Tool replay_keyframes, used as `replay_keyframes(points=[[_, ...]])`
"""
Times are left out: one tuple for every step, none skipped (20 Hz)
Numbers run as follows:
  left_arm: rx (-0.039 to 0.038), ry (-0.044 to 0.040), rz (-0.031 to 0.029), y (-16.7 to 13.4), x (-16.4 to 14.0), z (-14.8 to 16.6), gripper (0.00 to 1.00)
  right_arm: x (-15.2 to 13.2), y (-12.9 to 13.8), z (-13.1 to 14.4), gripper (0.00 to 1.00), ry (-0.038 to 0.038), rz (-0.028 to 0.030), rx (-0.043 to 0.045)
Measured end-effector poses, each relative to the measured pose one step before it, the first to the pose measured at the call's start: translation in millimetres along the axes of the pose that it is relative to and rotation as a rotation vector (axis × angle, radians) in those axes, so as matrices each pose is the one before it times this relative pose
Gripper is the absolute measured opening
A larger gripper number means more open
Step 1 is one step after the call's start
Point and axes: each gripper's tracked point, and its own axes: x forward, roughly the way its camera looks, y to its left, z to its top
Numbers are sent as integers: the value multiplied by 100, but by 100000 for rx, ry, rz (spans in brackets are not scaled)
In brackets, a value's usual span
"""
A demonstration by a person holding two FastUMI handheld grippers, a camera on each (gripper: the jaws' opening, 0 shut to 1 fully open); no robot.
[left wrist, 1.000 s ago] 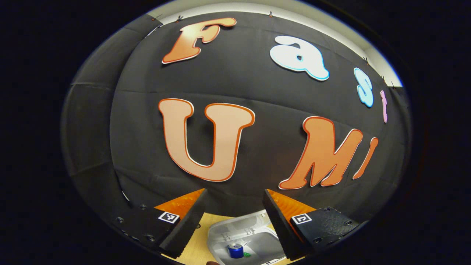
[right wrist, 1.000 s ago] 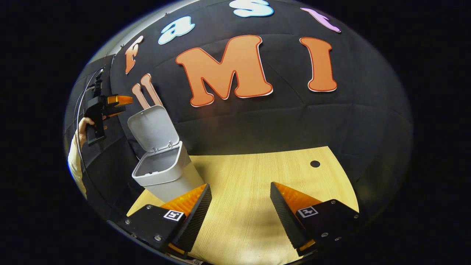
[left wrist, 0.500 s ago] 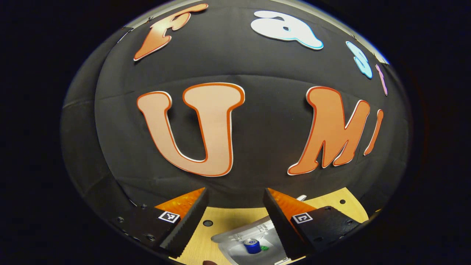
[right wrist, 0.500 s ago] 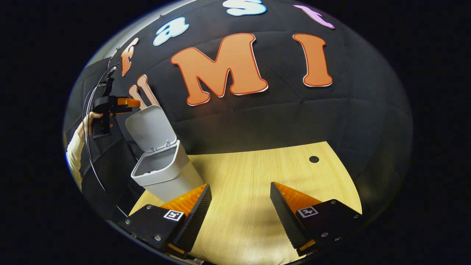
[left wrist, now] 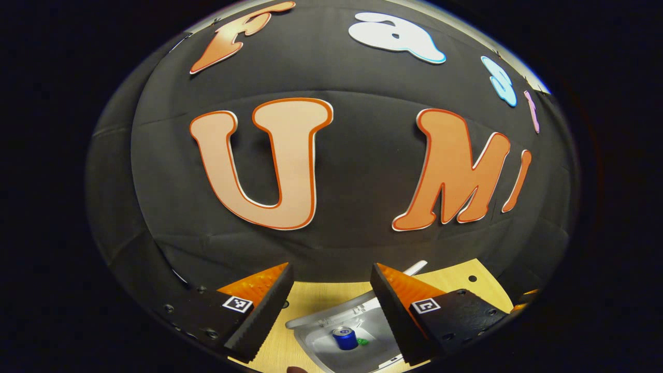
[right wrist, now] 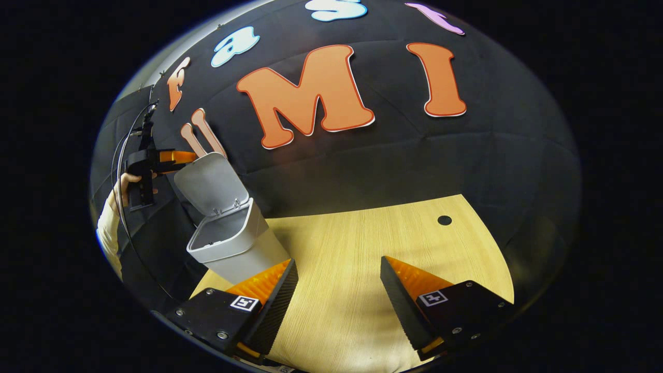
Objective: Press the lid of the desktop garbage bin to open it, pick up the crumpled paper on the desktop and throw it into the bin, then pick up the pop can on the desktop and drop it into the bin, and finally close the garbage bin lid.
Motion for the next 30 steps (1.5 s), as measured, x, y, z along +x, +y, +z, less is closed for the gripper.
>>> replay_keyframes(points=[[-51,-235,-671,-549,-454,-363,95,117,117,-104,96,318,559,-296],[305,243,-954,-548,-558,-544,95,106,89,-123,96,544,590,-266],[333,188,-1087,-626,-506,-497,95,-43,211,-22,96,225,723,-199],[93,-95,-887,-524,-475,-493,95,130,72,14,96,140,721,-95],[-86,85,-805,-546,-559,-408,95,39,27,71,96,166,705,30],[-306,73,-572,-485,-478,-518,95,-13,36,40,96,163,637,66],[-121,645,-1196,-627,-357,-547,95,31,104,6,96,127,500,-68],[-186,841,-1594,-747,-435,-730,95,3,-64,98,96,-68,345,-279],[98,1739,-922,-601,-202,-756,95,-29,-11,78,96,23,276,-266],[1481,444,187,150,-1049,-319,95,-10,-198,-20,96,71,221,-73],[2056,616,382,-129,-252,-270,96,4,-62,50,96,74,206,-44],[2052,-129,1190,56,117,-482,96,7,-105,-39,96,-54,15,-92],[1595,298,382,-20,82,-241,95,80,-210,-48,96,16,157,-191],[337,724,561,7,159,-357,95,-35,-234,-39,96,202,-194,21],[-1258,-188,-545,-62,186,32,95,4,-240,-41,96,300,149,104],[-1711,-373,201,124,109,169,96,29,-180,-78,96,207,-120,220],[-1333,414,-617,-20,41,40,96,38,-112,-25,96,81,77,177],[-1579,1529,-1249,-169,-119,-477,96,-35,-138,-68,96,71,226,135],[-1872,1613,-1242,-232,-117,-553,96,9,-101,-44,96,70,304,-24],[-1666,1611,-1956,-337,-59,-609,97,0,1,-197,96,353,133,-130],[-2013,1160,-1688,-203,-149,-563,97,133,-28,-169,96,601,221,-136],[-2501,517,-1927,-218,15,-499,97,67,-84,-179,96,452,191,104],[-2760,595,-2177,-231,69,-622,97,110,70,-172,96,638,420,95],[-2840,1194,-2955,-628,1059,-1059,97,112,69,-221,96,453,492,26],[-3207,2070,-2503,-115,-32,-1022,97,148,84,-167,96,547,376,99],[-2592,2182,-1799,63,74,-1042,97,59,-21,-198,96,595,330,169],[-3148,825,369,420,283,-815,97,68,-9,-229,96,731,204,168],[-1511,923,2090,753,864,-517,99,36,1,-121,96,451,140,232],[217,1169,2273,914,617,-611,95,108,-17,-136,96,503,269,269],[920,1706,1923,452,464,-842,95,-61,-103,-143,96,334,118,117]])
